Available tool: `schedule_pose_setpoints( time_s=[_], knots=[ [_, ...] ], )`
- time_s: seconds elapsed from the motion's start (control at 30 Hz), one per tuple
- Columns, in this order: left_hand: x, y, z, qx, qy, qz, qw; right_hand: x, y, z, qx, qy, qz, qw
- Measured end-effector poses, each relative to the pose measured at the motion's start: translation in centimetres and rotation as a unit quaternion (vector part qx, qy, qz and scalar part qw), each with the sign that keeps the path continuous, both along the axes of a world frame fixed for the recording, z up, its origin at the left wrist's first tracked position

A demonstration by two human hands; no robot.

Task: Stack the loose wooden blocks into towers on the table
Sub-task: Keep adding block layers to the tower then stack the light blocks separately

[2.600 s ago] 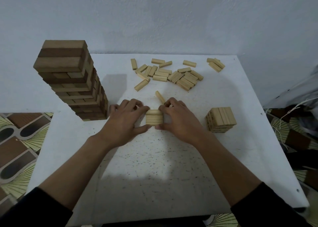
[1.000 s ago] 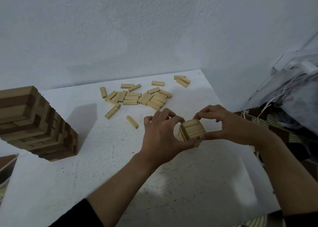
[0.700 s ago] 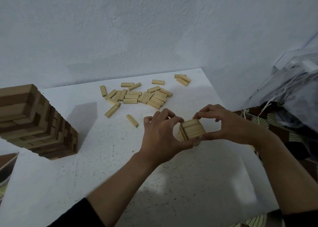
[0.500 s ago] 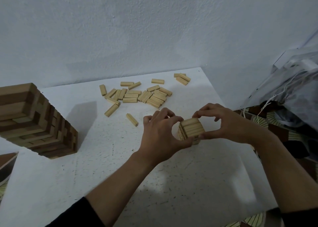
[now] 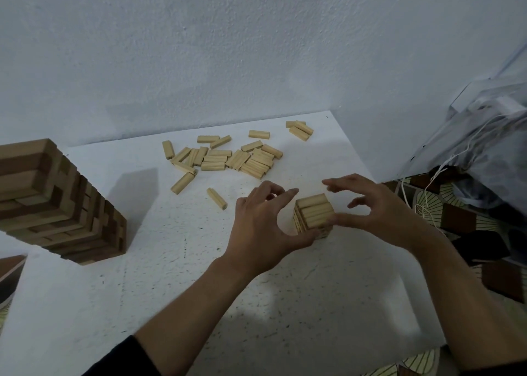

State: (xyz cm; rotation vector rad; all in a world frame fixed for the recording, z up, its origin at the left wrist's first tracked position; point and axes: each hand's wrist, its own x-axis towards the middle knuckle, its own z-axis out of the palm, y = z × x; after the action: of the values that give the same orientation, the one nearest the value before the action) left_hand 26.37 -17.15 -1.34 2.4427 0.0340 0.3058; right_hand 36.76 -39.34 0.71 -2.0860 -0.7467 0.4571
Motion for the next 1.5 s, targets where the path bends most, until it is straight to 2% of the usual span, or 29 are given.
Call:
schedule_pose_setpoints(
  time_s=[0.1, 0.17, 0.27, 0.37, 0.63, 0.97, 1.1, 1.2, 1.27, 1.4, 1.5],
  knots=[
    [-0.9, -0.3, -0.6, -0.069, 0.036, 0.019, 0.997, -2.3, 0.5, -1.6, 0.124, 0.063, -0.105, 0.985],
    [-1.8, -1.2, -1.1, -0.089, 0.071, 0.027, 0.993, -4.0, 1.3, -2.9, 0.151, 0.091, -0.131, 0.976],
    [-2.9, -3.0, -2.0, -0.087, 0.113, 0.011, 0.990, -5.8, 2.4, -4.3, 0.168, 0.136, -0.144, 0.966],
    [-3.0, -3.7, -2.8, -0.084, 0.109, 0.001, 0.990, -6.4, 2.9, -4.5, 0.184, 0.156, -0.158, 0.958],
    [-2.9, -4.8, -3.5, -0.069, 0.082, -0.025, 0.994, -6.8, 3.3, -4.5, 0.168, 0.163, -0.138, 0.962],
    [-3.0, -4.9, -3.8, -0.065, 0.106, -0.035, 0.992, -6.7, 3.4, -4.5, 0.183, 0.152, -0.131, 0.963],
    [-3.1, -4.5, -3.3, -0.080, 0.098, -0.035, 0.991, -6.7, 3.2, -4.8, 0.220, 0.102, -0.176, 0.954],
    [-3.4, -3.1, -2.9, -0.103, 0.085, -0.020, 0.991, -6.7, 3.1, -4.4, 0.196, -0.007, -0.208, 0.958],
    [-3.5, -1.3, -2.7, -0.103, 0.040, 0.010, 0.994, -6.5, 3.2, -3.9, 0.173, -0.079, -0.213, 0.958],
    [-3.2, 3.5, -2.7, -0.091, -0.057, 0.068, 0.992, -5.8, 4.4, -2.3, 0.124, -0.156, -0.177, 0.964],
    [-2.8, 7.1, -2.5, -0.066, -0.079, 0.105, 0.989, -5.3, 6.0, -1.0, 0.081, -0.210, -0.128, 0.966]
  ],
)
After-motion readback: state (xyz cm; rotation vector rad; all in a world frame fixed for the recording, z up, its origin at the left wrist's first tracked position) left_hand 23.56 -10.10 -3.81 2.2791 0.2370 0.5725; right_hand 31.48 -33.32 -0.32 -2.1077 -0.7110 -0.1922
